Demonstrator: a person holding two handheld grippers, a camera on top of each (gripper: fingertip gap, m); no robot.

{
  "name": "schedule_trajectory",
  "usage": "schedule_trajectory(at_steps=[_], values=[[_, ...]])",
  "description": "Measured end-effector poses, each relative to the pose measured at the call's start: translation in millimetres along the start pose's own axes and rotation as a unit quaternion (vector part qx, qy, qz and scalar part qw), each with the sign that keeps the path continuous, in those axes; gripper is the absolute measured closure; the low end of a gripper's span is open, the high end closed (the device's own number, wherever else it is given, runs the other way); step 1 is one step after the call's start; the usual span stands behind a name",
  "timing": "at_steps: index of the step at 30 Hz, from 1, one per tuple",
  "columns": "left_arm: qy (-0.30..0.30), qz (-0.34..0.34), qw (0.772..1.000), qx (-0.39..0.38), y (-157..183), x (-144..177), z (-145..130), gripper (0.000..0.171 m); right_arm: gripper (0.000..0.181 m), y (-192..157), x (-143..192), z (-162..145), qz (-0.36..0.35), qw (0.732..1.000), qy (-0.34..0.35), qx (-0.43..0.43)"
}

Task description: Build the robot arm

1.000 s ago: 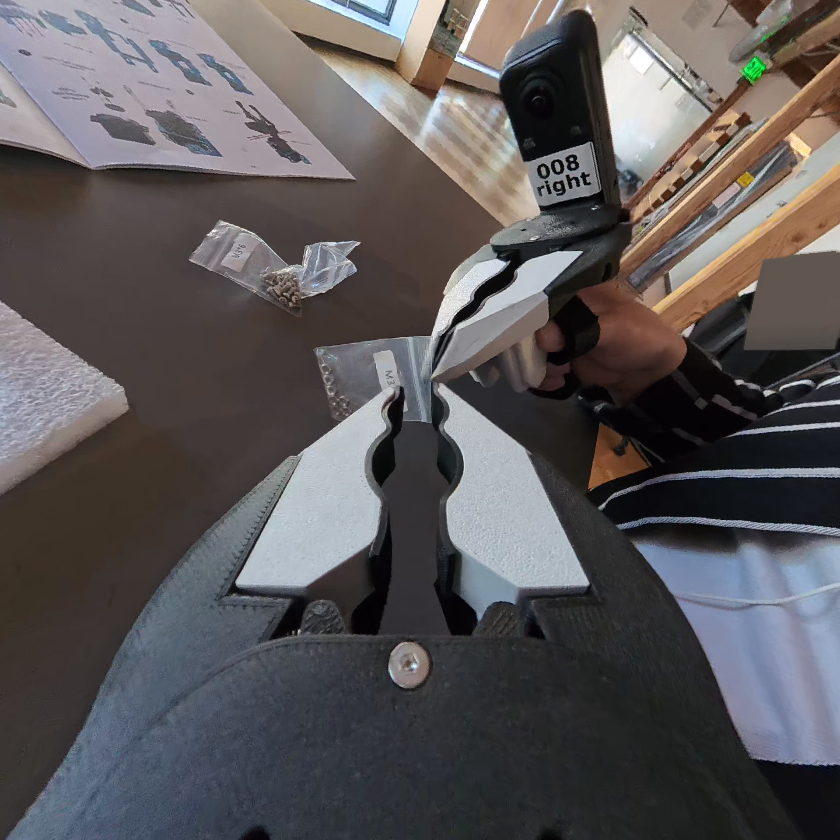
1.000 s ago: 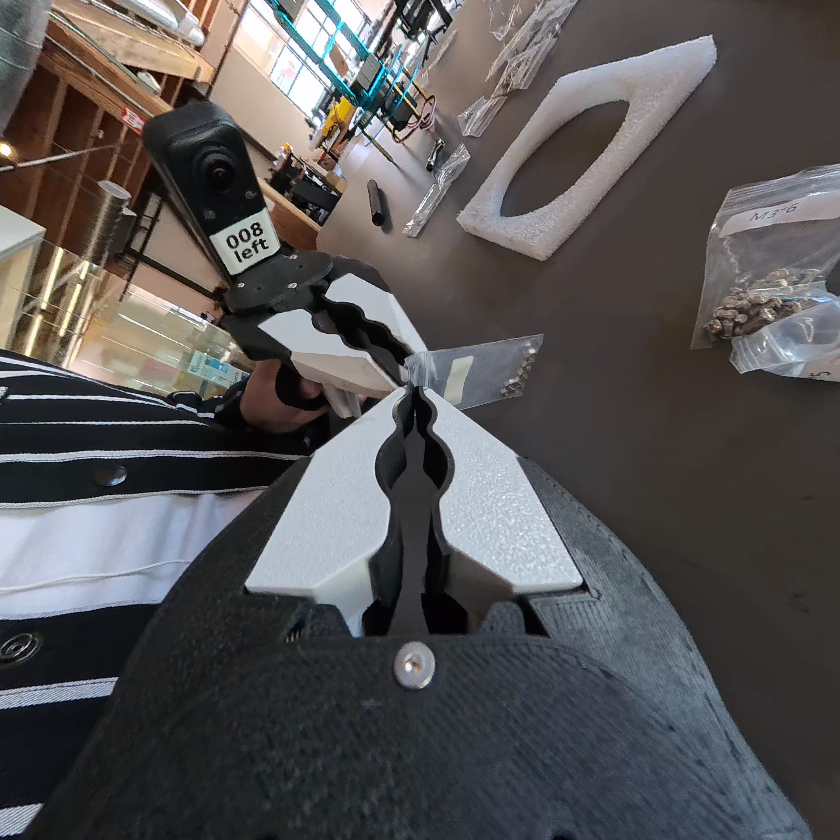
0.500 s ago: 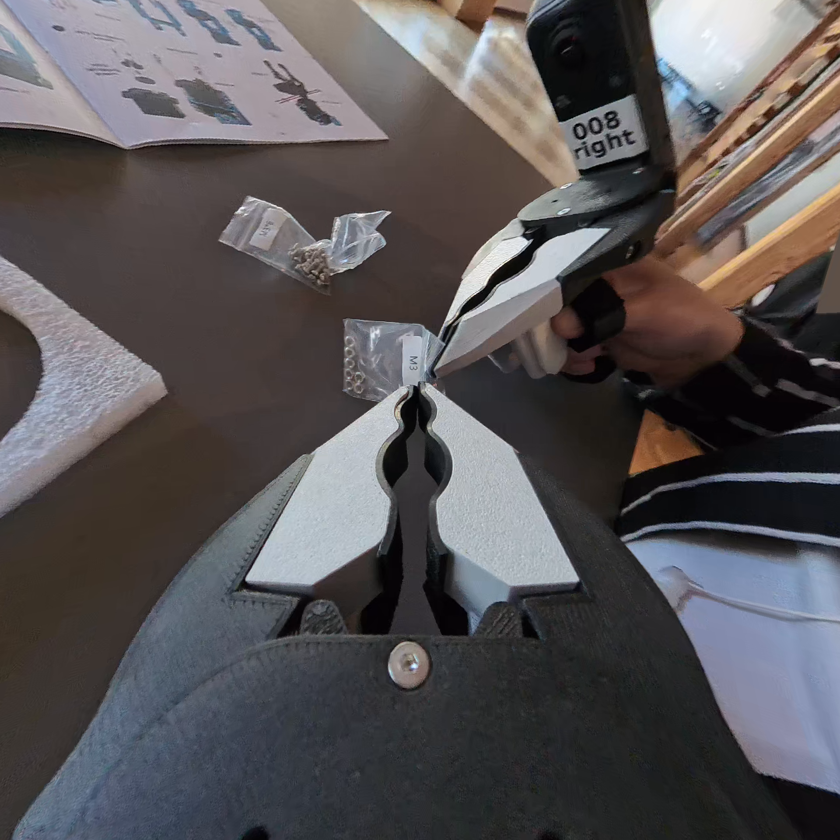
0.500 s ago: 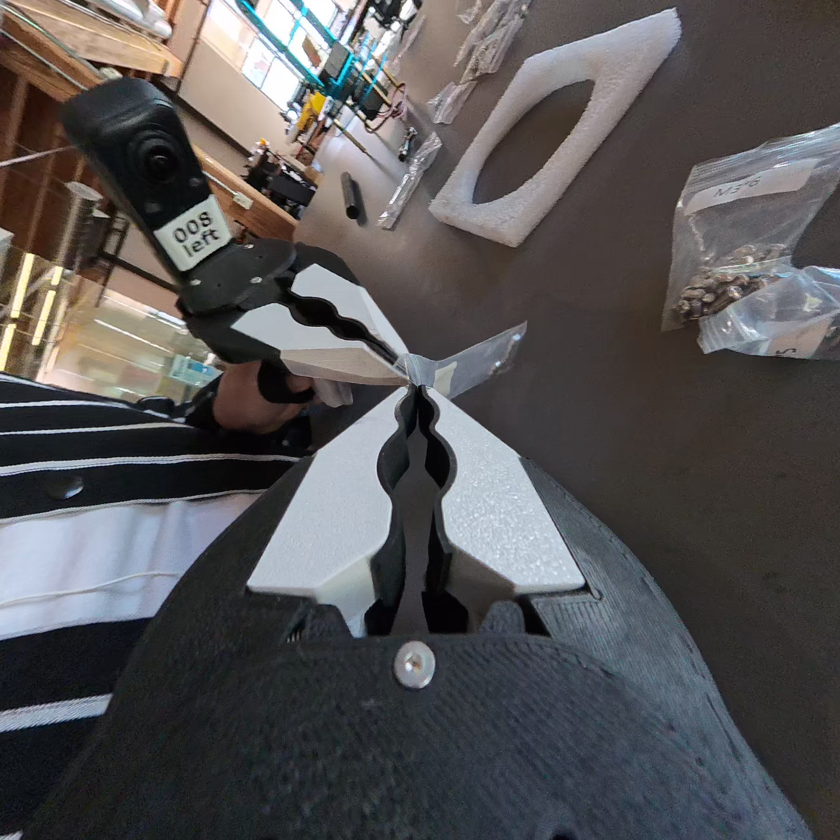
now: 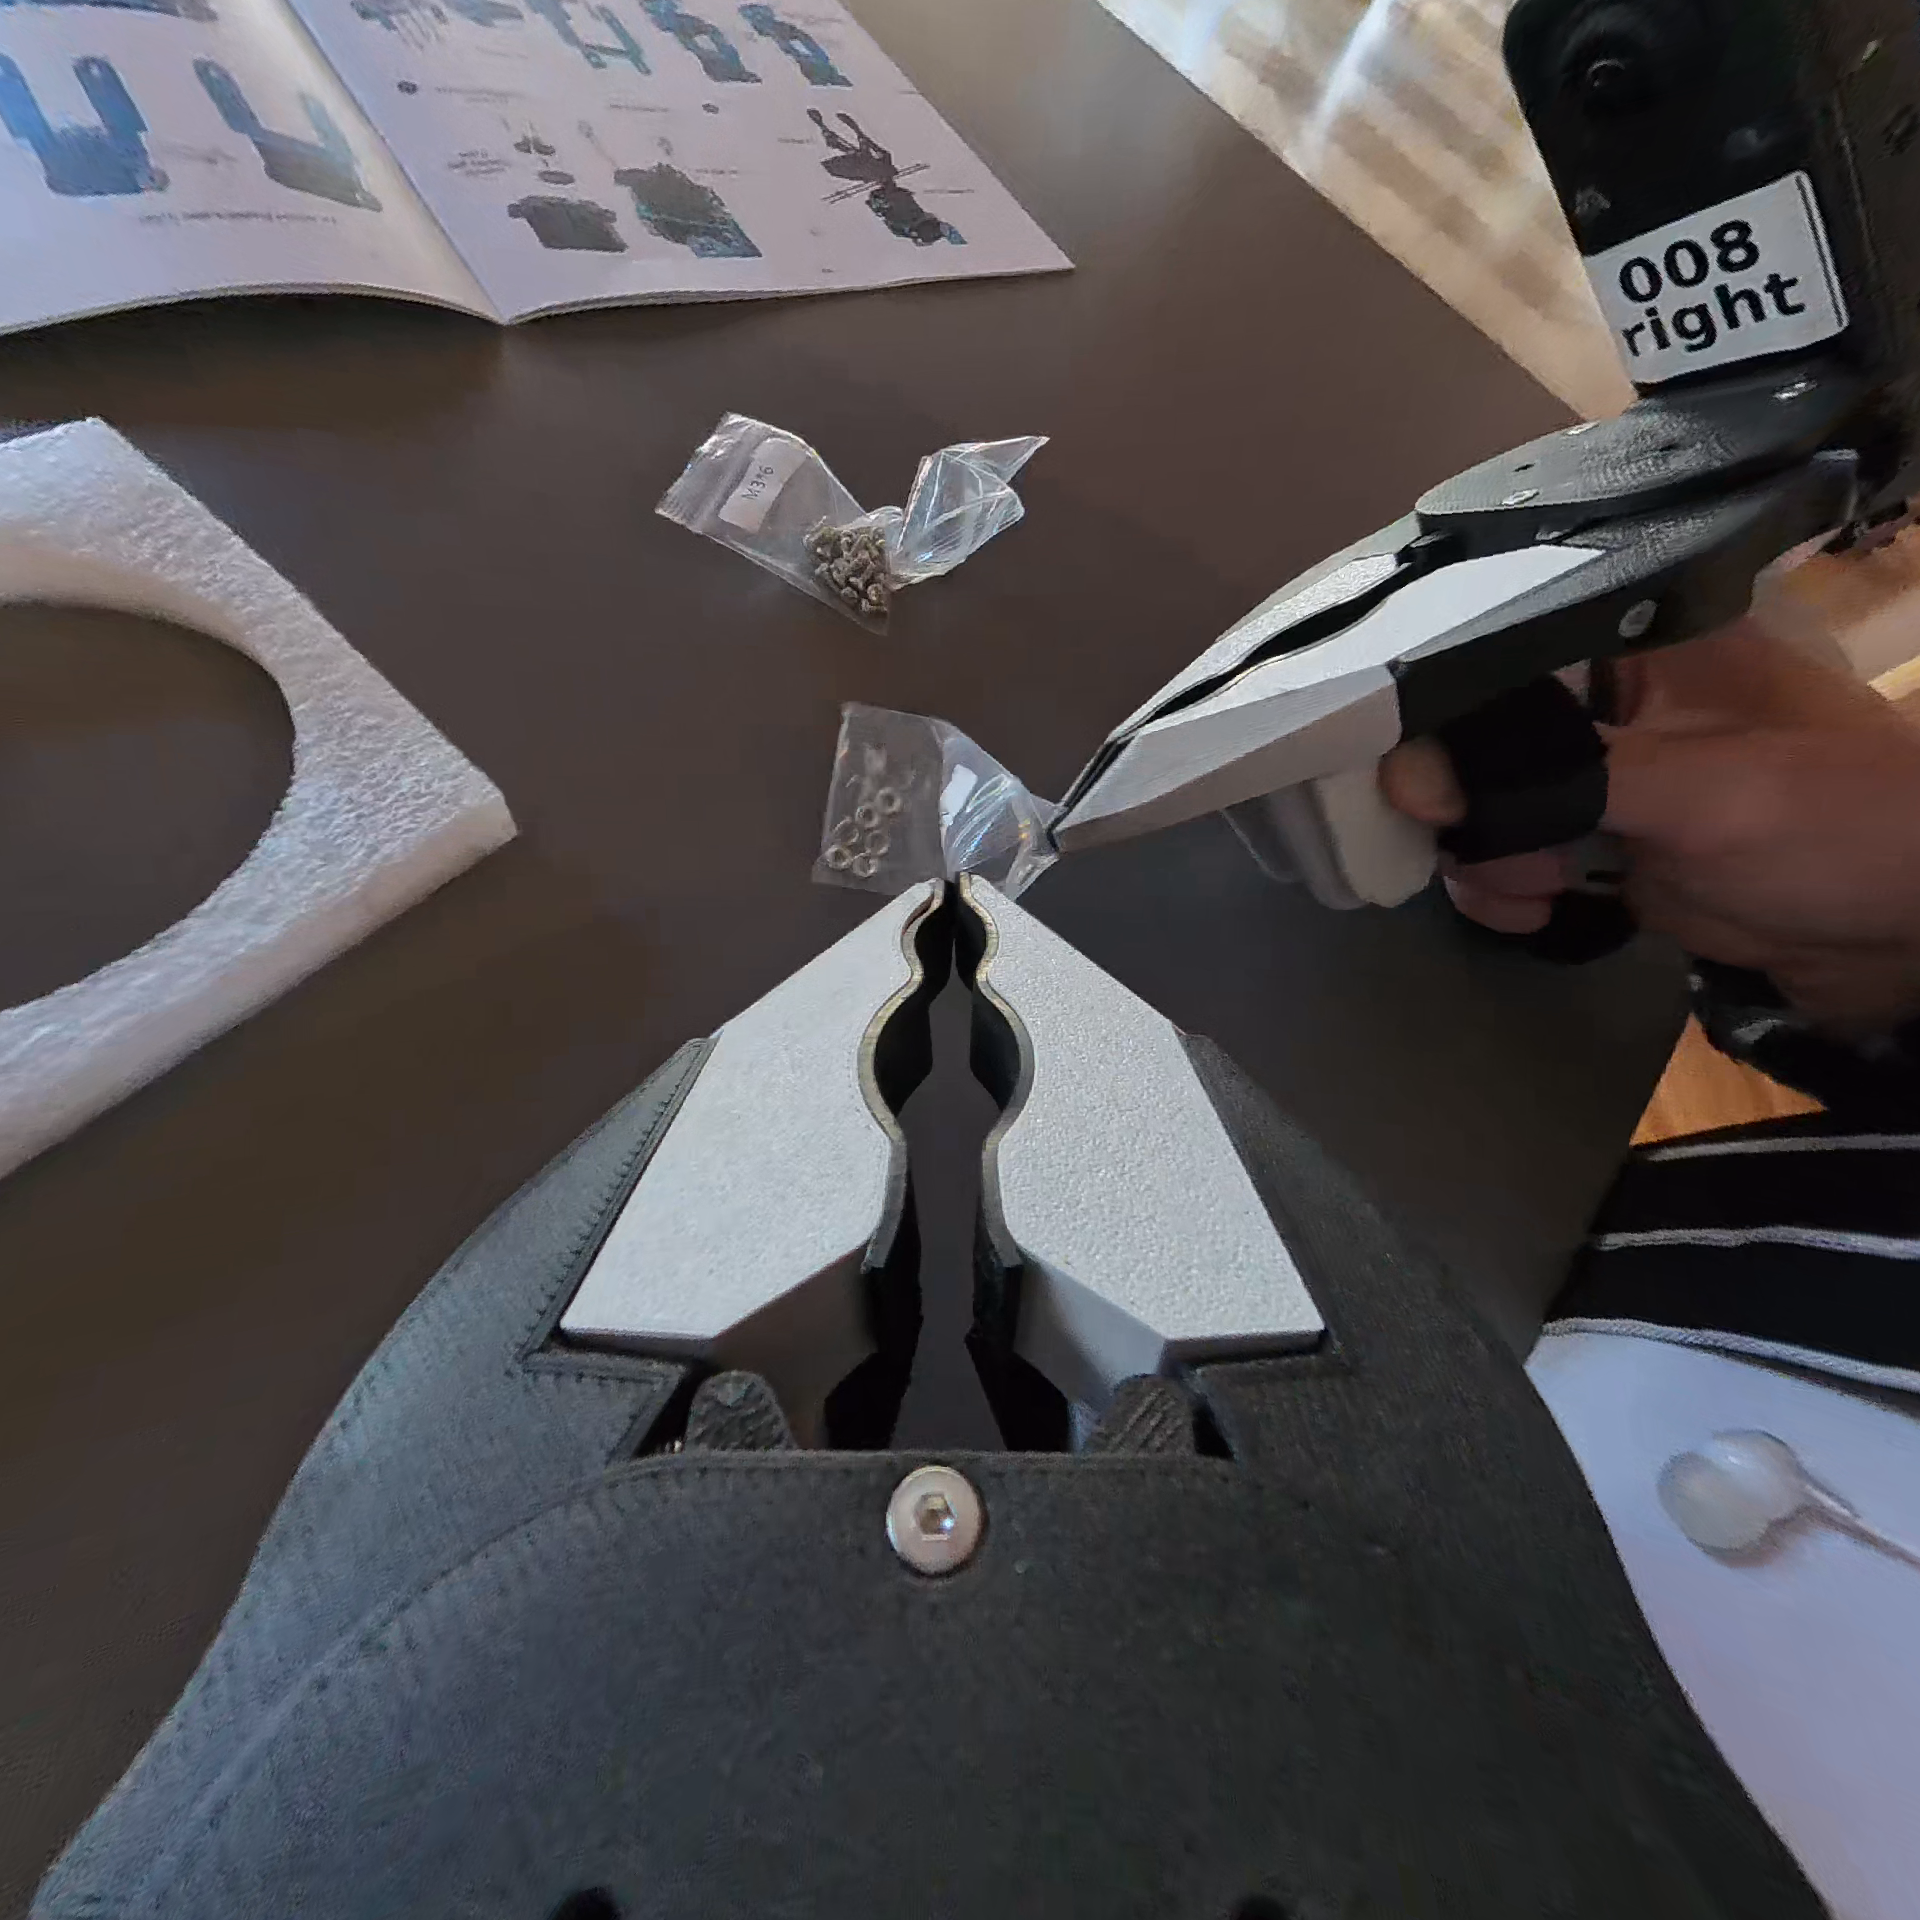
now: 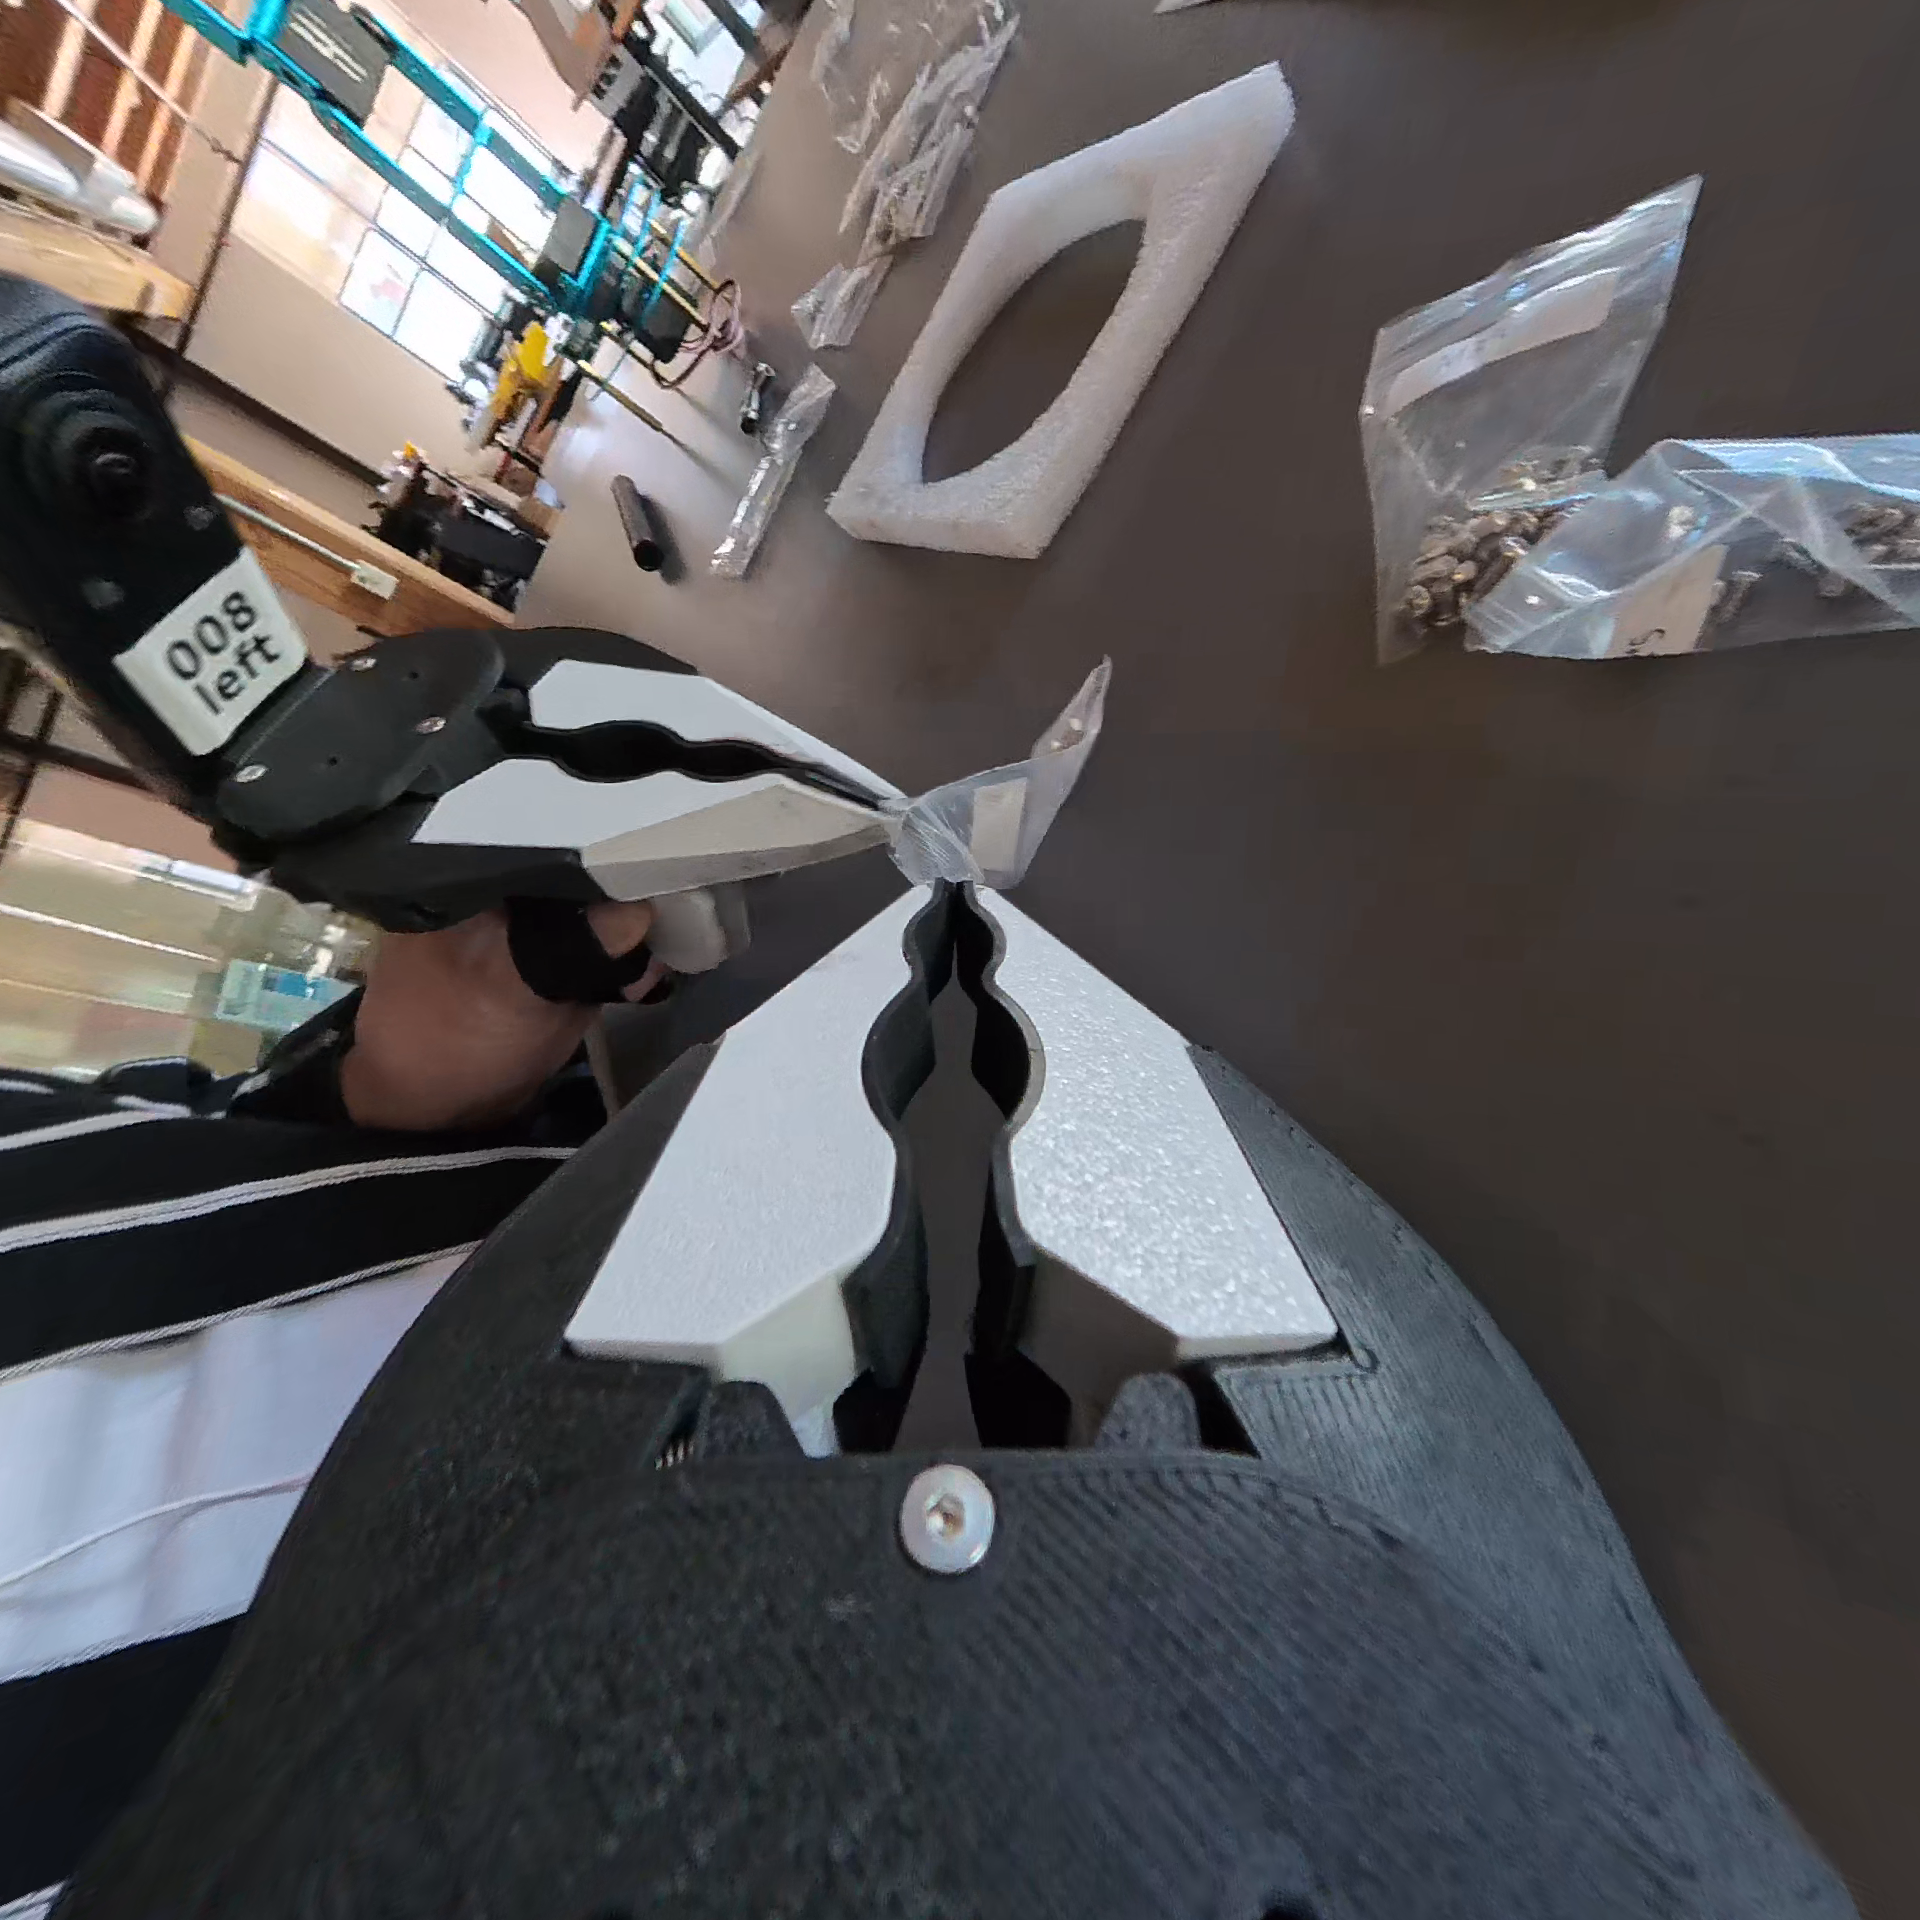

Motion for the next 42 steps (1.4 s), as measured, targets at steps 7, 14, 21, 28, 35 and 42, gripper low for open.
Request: schedule_trajectory(at_steps=[7, 14, 21, 28, 35, 42], values=[[0.022, -0.025, 0.999, -0.013, 15.7, -2.2, 7.8, 0.171, 0.175, 0.9, -0.1, 11.6, -0.028, 0.999, 0.038, 0.014], [0.032, -0.022, 0.999, -0.033, 22.7, -4.0, 10.6, 0.171, 0.18, -2.1, -1.2, 16.2, -0.026, 0.998, 0.064, 0.001], [0.063, -0.062, 0.99, -0.106, 34.7, 2.8, 9.0, 0.16, 0.181, -1.0, 8.2, 16.5, -0.035, 0.998, 0.004, 0.052], [0.065, 0.018, 0.923, -0.38, 32.0, -10.8, 6.4, 0.098, 0.181, -10.6, 19.8, 19.9, -0.029, 0.992, -0.086, 0.086], [0.079, 0.023, 0.882, -0.464, 43.8, -22.7, 9.7, 0.115, 0.181, -12.6, 26.2, 13.5, -0.021, 0.988, -0.133, 0.07], [0.092, 0.024, 0.881, -0.464, 49.1, -21.4, 12.7, 0.136, 0.181, -5.7, 29.4, 14.4, -0.05, 0.987, -0.136, 0.073]])
Point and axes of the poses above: each gripper's, where its closed fingertips meet, x back along the fingers, z out of its top, y = z × x across the jaws, the point moved 1 cm from there along x, back along the fingers, and after that the axes turned 13 degrees about x, right-handed, at the moved point
